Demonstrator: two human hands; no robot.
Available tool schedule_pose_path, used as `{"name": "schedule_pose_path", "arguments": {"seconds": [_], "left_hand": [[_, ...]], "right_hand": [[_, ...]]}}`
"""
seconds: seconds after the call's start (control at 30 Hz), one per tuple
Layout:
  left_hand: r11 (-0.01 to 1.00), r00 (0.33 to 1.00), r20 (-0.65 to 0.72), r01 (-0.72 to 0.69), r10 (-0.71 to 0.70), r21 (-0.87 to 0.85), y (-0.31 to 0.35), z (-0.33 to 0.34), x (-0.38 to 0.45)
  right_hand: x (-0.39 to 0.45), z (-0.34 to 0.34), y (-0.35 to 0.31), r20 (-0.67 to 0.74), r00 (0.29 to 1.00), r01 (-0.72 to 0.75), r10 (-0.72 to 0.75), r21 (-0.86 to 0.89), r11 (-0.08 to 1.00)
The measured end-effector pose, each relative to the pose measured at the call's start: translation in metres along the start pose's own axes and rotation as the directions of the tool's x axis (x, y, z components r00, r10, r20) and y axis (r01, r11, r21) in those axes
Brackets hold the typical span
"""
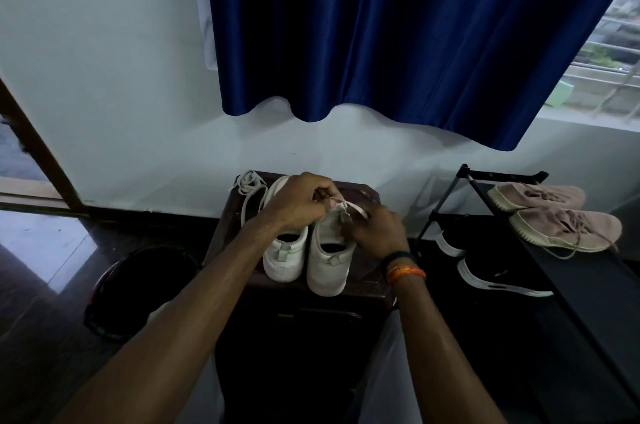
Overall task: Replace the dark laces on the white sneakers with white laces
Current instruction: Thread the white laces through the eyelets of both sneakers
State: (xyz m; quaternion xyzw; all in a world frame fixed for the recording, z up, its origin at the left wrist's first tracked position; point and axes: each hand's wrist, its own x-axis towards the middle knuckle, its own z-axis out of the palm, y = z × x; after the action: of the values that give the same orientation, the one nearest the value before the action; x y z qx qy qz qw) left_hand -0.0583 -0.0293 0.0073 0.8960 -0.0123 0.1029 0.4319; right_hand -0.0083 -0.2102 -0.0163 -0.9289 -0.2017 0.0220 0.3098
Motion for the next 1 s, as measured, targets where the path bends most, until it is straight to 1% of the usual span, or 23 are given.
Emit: {"name": "schedule_pose_path", "arguments": {"seconds": [0.07,0.13,0.23,0.4,0.6,0.7,0.8,0.83,0.87,0.9,0.93,0.97,1.0], "left_hand": [[0.995,0.998,0.049,-0.032,0.027,0.091,-0.004,0.001,-0.002],[0.984,0.997,0.06,-0.053,0.043,0.171,-0.008,0.002,-0.005],[0.98,0.998,0.037,-0.058,0.052,0.192,-0.009,-0.001,-0.01],[0.995,0.991,-0.128,-0.036,0.049,0.098,-0.013,-0.011,-0.013],[0.995,0.968,-0.247,-0.016,0.039,0.094,-0.014,-0.015,-0.013],[0.999,0.943,-0.332,0.013,0.002,0.044,-0.014,-0.012,-0.013],[0.999,0.948,-0.316,0.039,-0.037,-0.002,-0.011,-0.008,-0.009],[0.997,0.95,-0.305,0.062,-0.072,-0.043,-0.01,-0.007,-0.006],[0.989,0.947,-0.296,0.093,-0.122,-0.111,-0.008,-0.007,-0.004],[0.972,0.942,-0.284,0.122,-0.177,-0.201,-0.006,-0.007,-0.001],[0.946,0.935,-0.271,0.146,-0.227,-0.29,-0.004,-0.006,0.002],[0.916,0.928,-0.263,0.158,-0.266,-0.369,-0.003,-0.008,0.004],[0.886,0.921,-0.256,0.161,-0.293,-0.435,-0.001,-0.009,0.006]], "right_hand": [[-0.005,0.01,-0.001,-0.055,0.998,-0.001,0.0,-0.009,1.0],[-0.007,0.018,0.001,-0.109,0.993,0.029,-0.033,-0.04,0.999],[-0.01,0.024,0.003,-0.169,0.985,0.029,-0.043,-0.085,0.996],[-0.013,0.033,0.001,-0.245,0.969,-0.017,0.006,-0.045,0.999],[-0.012,0.036,0.005,-0.231,0.973,0.005,-0.007,-0.013,1.0],[-0.012,0.032,0.013,-0.201,0.979,0.05,-0.027,0.113,0.992],[-0.015,0.02,0.023,-0.216,0.976,0.045,-0.006,0.176,0.983],[-0.016,0.013,0.026,-0.206,0.979,0.029,0.013,0.198,0.98],[-0.018,0.006,0.029,-0.17,0.985,0.013,0.032,0.255,0.967],[-0.02,0.0,0.034,-0.115,0.992,-0.015,0.059,0.351,0.936],[-0.023,-0.005,0.039,-0.052,0.994,-0.056,0.092,0.477,0.877],[-0.025,-0.01,0.044,0.0,0.991,-0.105,0.13,0.593,0.798],[-0.027,-0.013,0.049,0.031,0.986,-0.143,0.166,0.672,0.726]]}}
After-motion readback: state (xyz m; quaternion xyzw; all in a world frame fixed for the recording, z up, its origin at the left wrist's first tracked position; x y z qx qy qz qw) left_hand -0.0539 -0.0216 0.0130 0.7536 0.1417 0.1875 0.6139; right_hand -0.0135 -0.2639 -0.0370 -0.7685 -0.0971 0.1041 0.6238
